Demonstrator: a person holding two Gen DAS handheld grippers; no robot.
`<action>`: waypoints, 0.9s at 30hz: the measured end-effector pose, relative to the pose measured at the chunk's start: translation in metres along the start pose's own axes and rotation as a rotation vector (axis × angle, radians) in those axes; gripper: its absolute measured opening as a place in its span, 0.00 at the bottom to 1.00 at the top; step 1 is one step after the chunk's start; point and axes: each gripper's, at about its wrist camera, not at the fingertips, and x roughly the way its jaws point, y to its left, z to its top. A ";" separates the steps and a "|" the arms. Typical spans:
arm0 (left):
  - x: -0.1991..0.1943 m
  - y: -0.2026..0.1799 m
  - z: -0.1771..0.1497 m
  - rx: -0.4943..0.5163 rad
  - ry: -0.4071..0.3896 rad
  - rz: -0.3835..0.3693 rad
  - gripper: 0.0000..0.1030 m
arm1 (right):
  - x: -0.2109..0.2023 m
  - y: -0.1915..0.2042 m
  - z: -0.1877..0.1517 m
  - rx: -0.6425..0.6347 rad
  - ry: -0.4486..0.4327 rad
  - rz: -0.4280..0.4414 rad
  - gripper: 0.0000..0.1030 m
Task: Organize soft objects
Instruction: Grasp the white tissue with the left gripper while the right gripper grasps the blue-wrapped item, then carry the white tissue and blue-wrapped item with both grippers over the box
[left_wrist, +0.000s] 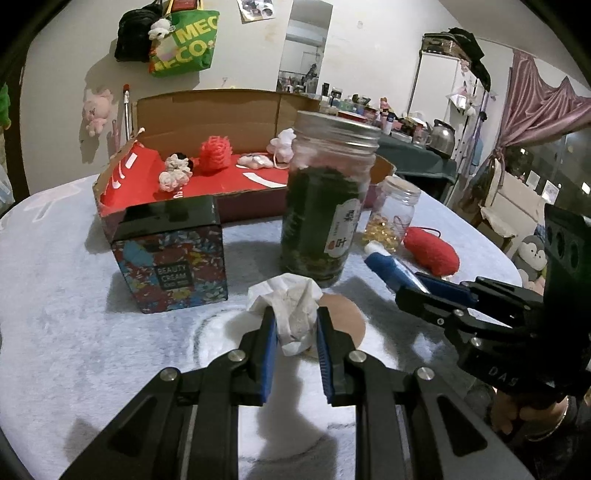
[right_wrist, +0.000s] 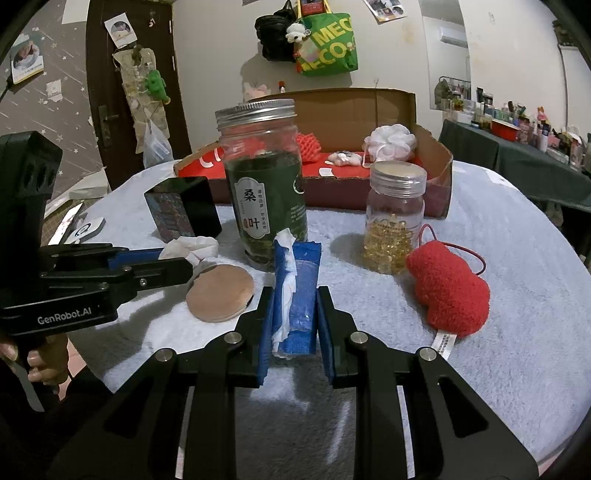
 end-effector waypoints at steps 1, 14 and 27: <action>0.000 0.000 0.000 -0.001 0.001 -0.004 0.21 | 0.000 -0.001 0.000 0.001 0.000 0.000 0.20; -0.014 0.022 0.001 -0.017 0.001 0.040 0.21 | -0.009 -0.019 0.001 0.036 0.008 -0.033 0.20; -0.036 0.066 -0.001 -0.072 -0.009 0.119 0.21 | -0.026 -0.052 0.007 0.058 0.004 -0.112 0.20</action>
